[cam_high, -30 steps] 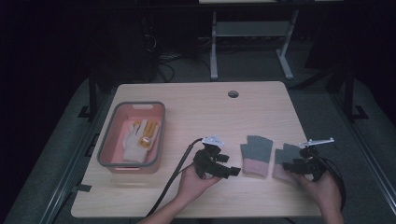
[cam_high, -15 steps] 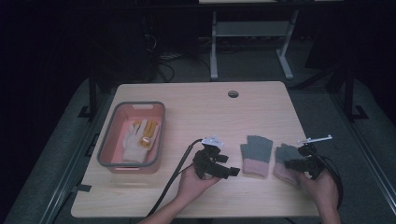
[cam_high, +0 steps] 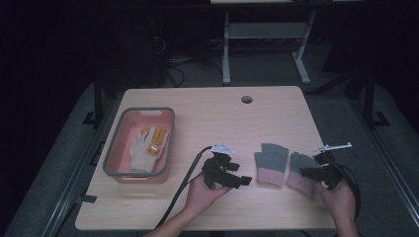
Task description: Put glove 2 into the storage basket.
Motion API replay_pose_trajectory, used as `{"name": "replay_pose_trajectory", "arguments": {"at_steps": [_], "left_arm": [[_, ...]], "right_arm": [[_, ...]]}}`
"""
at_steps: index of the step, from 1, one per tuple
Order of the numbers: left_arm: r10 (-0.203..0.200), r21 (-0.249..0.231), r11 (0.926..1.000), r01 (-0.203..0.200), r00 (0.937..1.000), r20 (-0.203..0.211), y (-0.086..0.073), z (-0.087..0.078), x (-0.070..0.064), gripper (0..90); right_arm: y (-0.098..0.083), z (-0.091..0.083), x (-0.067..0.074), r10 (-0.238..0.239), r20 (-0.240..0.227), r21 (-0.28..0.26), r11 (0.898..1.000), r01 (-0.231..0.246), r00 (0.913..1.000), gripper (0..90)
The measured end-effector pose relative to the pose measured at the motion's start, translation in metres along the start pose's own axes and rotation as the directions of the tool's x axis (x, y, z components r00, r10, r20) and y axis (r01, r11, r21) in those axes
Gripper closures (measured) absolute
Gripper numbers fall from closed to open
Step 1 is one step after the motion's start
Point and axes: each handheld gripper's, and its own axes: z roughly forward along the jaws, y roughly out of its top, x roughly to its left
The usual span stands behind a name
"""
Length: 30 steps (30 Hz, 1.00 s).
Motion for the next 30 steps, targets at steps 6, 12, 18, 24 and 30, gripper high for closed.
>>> {"name": "replay_pose_trajectory", "arguments": {"at_steps": [6,12,18,24,30], "left_arm": [[0.007,-0.011,0.9999,-0.007,1.0000,-0.006,0.000,-0.003,-0.002,28.8],[0.010,-0.018,0.9998,-0.010,0.9998,-0.016,0.001,-0.005,-0.001,28.5],[0.003,-0.014,0.9999,-0.003,0.9999,-0.013,0.000,-0.004,0.000,28.6],[0.006,-0.013,0.9999,-0.006,0.9998,-0.017,0.000,-0.005,0.000,28.6],[0.011,-0.014,0.9998,-0.011,0.9997,-0.022,0.000,-0.005,0.001,28.8]], "right_arm": [[0.002,-0.008,0.004,-0.009,-0.014,-0.025,1.000,0.009,0.9999,79.1],[0.005,-0.015,0.011,-0.025,-0.032,-0.053,0.998,0.023,0.9992,79.1],[0.013,-0.016,0.026,-0.064,-0.059,-0.070,0.996,0.059,0.9963,79.1],[0.021,-0.010,0.041,-0.091,-0.077,-0.076,0.994,0.085,0.9929,79.1],[0.023,-0.007,0.047,-0.120,-0.074,-0.096,0.989,0.113,0.9900,79.1]]}}
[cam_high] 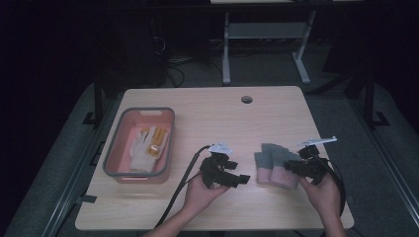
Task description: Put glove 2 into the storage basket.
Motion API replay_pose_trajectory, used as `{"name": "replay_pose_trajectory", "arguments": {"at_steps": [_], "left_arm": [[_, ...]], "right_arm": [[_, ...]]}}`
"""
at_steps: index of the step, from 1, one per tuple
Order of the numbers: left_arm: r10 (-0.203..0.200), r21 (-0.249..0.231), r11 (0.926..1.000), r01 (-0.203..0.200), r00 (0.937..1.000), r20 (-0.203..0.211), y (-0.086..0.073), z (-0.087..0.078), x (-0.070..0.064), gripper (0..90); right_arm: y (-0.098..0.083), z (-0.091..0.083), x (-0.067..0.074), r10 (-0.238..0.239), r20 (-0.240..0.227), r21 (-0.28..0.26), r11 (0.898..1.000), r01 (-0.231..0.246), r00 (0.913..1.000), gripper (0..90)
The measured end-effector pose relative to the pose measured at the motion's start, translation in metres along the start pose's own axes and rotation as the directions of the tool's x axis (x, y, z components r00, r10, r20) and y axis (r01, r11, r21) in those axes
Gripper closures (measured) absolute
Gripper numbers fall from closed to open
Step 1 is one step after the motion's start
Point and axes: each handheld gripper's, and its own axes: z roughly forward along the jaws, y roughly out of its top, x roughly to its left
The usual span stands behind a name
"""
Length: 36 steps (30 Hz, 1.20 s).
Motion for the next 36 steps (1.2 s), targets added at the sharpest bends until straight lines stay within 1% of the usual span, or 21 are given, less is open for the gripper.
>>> {"name": "replay_pose_trajectory", "arguments": {"at_steps": [2,4,9,10,11,12,16,17,18,20,21,23,25,27,28,29,30,31,32,34,36], "left_arm": [[0.000,0.002,1.0000,0.000,1.0000,-0.001,0.000,0.001,0.000,28.8],[-0.006,0.001,1.0000,0.006,1.0000,0.000,0.000,0.001,0.001,28.8],[-0.008,-0.002,1.0000,0.008,1.0000,-0.001,-0.001,0.001,0.002,28.7],[-0.010,-0.001,0.9999,0.010,0.9999,0.000,-0.001,0.001,0.002,28.7],[-0.013,0.003,0.9999,0.013,0.9999,0.001,-0.002,0.001,0.003,28.7],[-0.012,0.002,0.9999,0.012,0.9999,-0.001,-0.002,0.001,0.003,28.7],[-0.030,-0.006,0.9995,0.030,0.9995,-0.004,-0.004,-0.001,0.008,29.1],[-0.037,-0.006,0.9993,0.037,0.9993,-0.004,-0.005,-0.002,0.010,29.0],[-0.043,-0.009,0.9990,0.043,0.9991,-0.004,-0.005,-0.002,0.011,29.1],[-0.042,-0.005,0.9991,0.042,0.9991,-0.008,-0.007,-0.002,0.012,29.0],[-0.046,-0.005,0.9989,0.046,0.9989,-0.008,-0.007,-0.002,0.013,29.1],[-0.049,-0.004,0.9988,0.049,0.9988,-0.007,-0.008,-0.001,0.014,29.1],[-0.059,-0.006,0.9982,0.059,0.9982,-0.003,-0.008,0.000,0.014,29.0],[-0.061,-0.007,0.9981,0.061,0.9981,-0.002,-0.008,0.001,0.015,29.1],[-0.061,-0.004,0.9981,0.061,0.9981,0.000,-0.008,0.002,0.015,29.0],[-0.068,-0.003,0.9977,0.068,0.9977,0.004,-0.007,0.003,0.015,29.0],[-0.067,0.001,0.9977,0.067,0.9977,0.008,-0.007,0.004,0.015,28.9],[-0.069,0.004,0.9976,0.069,0.9976,0.006,-0.007,0.005,0.015,29.0],[-0.076,0.004,0.9971,0.076,0.9970,0.012,-0.007,0.007,0.016,29.0],[-0.097,0.002,0.9952,0.097,0.9948,0.031,-0.006,0.009,0.016,28.9],[-0.100,0.005,0.9950,0.099,0.9946,0.030,-0.004,0.012,0.016,28.6]], "right_arm": [[0.002,0.002,0.003,-0.004,-0.005,-0.010,1.000,0.004,1.0000,79.0],[0.003,0.004,0.006,-0.004,-0.013,-0.008,1.000,0.004,0.9999,79.0],[0.008,0.013,0.014,-0.044,-0.011,0.006,0.999,0.044,0.9990,78.9],[0.009,0.015,0.015,-0.056,-0.009,0.000,0.998,0.056,0.9984,78.9],[0.010,0.017,0.015,-0.062,-0.019,-0.003,0.998,0.062,0.9979,79.0],[0.012,0.018,0.017,-0.049,-0.029,0.006,0.999,0.049,0.9984,79.0],[0.016,0.024,0.020,-0.071,-0.037,-0.005,0.997,0.071,0.9968,79.0],[0.017,0.025,0.021,-0.061,-0.039,0.004,0.998,0.061,0.9974,79.0],[0.018,0.026,0.021,-0.065,-0.037,0.001,0.998,0.065,0.9972,79.1],[0.018,0.030,0.020,-0.053,-0.038,0.010,0.999,0.053,0.9979,78.5],[0.018,0.032,0.019,-0.064,-0.039,0.006,0.998,0.064,0.9972,78.0],[0.017,0.035,0.018,-0.062,-0.028,0.018,0.998,0.063,0.9977,75.7],[0.015,0.036,0.017,-0.054,-0.027,0.011,0.998,0.055,0.9982,73.9],[0.013,0.037,0.015,-0.055,-0.031,0.008,0.998,0.055,0.9980,69.7],[0.013,0.036,0.015,-0.048,-0.031,0.005,0.999,0.048,0.9984,65.6],[0.012,0.036,0.015,-0.035,-0.032,0.005,0.999,0.036,0.9989,64.0],[0.012,0.036,0.014,-0.046,-0.029,-0.008,0.999,0.045,0.9986,63.4],[0.011,0.034,0.014,-0.035,-0.027,-0.008,0.999,0.035,0.9990,61.0],[0.010,0.034,0.013,-0.044,-0.022,-0.017,0.999,0.044,0.9988,58.2],[0.008,0.031,0.011,-0.033,-0.019,-0.034,0.999,0.033,0.9993,54.3],[0.006,0.028,0.008,-0.019,-0.033,-0.049,0.999,0.017,0.9993,51.6]]}}
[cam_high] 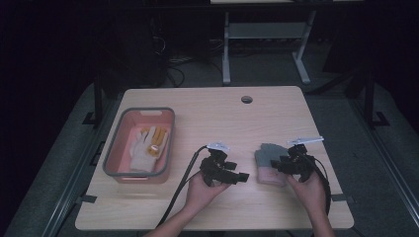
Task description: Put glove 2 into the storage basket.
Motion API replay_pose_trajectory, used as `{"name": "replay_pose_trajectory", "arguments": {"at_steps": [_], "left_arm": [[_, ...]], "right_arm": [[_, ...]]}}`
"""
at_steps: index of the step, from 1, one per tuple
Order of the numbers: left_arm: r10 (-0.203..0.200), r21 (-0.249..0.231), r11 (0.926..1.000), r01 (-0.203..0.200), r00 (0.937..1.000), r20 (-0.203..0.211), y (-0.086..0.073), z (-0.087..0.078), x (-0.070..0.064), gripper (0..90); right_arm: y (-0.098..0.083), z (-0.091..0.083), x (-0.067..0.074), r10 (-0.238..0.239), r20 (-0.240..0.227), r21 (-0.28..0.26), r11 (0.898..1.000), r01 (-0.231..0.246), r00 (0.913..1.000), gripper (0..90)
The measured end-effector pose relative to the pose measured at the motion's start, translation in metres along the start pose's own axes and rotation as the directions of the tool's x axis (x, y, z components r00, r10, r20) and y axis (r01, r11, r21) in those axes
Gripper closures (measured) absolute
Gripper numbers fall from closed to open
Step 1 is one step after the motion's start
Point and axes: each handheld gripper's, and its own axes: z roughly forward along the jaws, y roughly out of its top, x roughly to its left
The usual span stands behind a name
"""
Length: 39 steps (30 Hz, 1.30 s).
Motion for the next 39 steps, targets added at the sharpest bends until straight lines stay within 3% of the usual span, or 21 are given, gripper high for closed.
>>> {"name": "replay_pose_trajectory", "arguments": {"at_steps": [4,11,16,21,27,30,36,38,39], "left_arm": [[-0.014,0.003,0.9999,0.014,0.9999,0.009,0.004,0.009,-0.001,28.6],[-0.046,0.017,0.9988,0.046,0.9986,0.025,0.012,0.026,-0.003,28.5],[-0.099,0.030,0.9948,0.098,0.9944,0.037,0.016,0.039,-0.002,28.4],[-0.155,0.033,0.9877,0.153,0.9863,0.057,0.020,0.049,0.002,28.3],[-0.171,0.054,0.9843,0.168,0.9839,0.052,0.023,0.060,0.000,28.9],[-0.193,0.065,0.9798,0.189,0.9798,0.054,0.022,0.066,0.000,29.6],[-0.190,0.090,0.9786,0.185,0.9807,0.047,0.020,0.074,0.000,31.1],[-0.207,0.094,0.9747,0.203,0.9774,0.042,0.019,0.076,-0.001,31.6],[-0.190,0.105,0.9770,0.186,0.9813,0.031,0.019,0.077,0.000,31.8]], "right_arm": [[-0.002,-0.006,-0.005,0.047,-0.021,-0.012,0.999,-0.048,0.9987,47.2],[-0.006,-0.010,-0.014,0.078,-0.035,-0.020,0.997,-0.079,0.9963,44.5],[-0.009,-0.010,-0.021,0.106,-0.044,-0.018,0.994,-0.107,0.9934,42.1],[-0.012,-0.009,-0.026,0.148,-0.079,-0.005,0.989,-0.149,0.9858,39.8],[-0.017,-0.006,-0.031,0.184,-0.107,0.017,0.983,-0.183,0.9772,38.6],[-0.018,-0.005,-0.033,0.205,-0.116,0.026,0.979,-0.203,0.9719,38.7],[-0.022,-0.001,-0.037,0.231,-0.139,0.033,0.973,-0.229,0.9630,40.2],[-0.023,0.000,-0.038,0.244,-0.147,0.035,0.970,-0.242,0.9584,40.5],[-0.024,0.001,-0.039,0.257,-0.150,0.039,0.966,-0.254,0.9546,40.8]]}}
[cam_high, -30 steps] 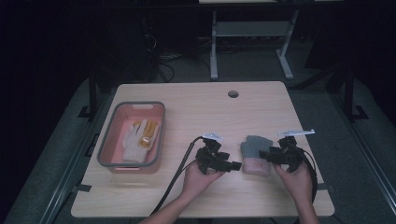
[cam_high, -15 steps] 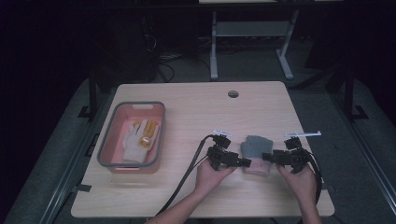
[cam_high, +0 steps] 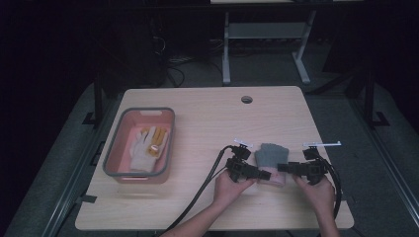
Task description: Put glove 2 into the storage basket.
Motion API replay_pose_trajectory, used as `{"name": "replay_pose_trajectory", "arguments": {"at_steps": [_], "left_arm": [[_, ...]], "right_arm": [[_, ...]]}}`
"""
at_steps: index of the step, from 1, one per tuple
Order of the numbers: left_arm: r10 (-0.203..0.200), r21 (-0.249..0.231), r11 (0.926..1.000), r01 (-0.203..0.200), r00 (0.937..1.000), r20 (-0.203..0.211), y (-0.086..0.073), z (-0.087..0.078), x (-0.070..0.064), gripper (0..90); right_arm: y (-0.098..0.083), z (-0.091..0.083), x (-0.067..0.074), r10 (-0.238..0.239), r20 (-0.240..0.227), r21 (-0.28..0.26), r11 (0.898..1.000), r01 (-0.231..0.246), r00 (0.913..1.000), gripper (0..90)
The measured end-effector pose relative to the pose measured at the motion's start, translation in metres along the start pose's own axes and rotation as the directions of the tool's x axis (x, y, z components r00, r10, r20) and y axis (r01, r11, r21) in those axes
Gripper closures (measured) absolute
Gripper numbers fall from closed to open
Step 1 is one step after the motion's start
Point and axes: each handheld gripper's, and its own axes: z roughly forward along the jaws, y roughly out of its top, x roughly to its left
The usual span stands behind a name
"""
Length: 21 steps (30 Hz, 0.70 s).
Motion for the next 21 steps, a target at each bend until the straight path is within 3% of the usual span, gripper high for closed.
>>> {"name": "replay_pose_trajectory", "arguments": {"at_steps": [12,21], "left_arm": [[-0.020,0.019,0.9996,0.021,0.9998,-0.004,-0.0009,0.0046,0.0028,36.0],[-0.070,0.016,0.9974,0.070,0.9976,0.006,0.0018,0.0054,0.0054,37.8]], "right_arm": [[-0.0045,0.0074,-0.0050,0.047,-0.023,0.025,0.999,-0.047,0.9986,42.0],[-0.0080,0.0100,-0.0022,0.076,-0.022,0.005,0.997,-0.076,0.9969,46.3]]}}
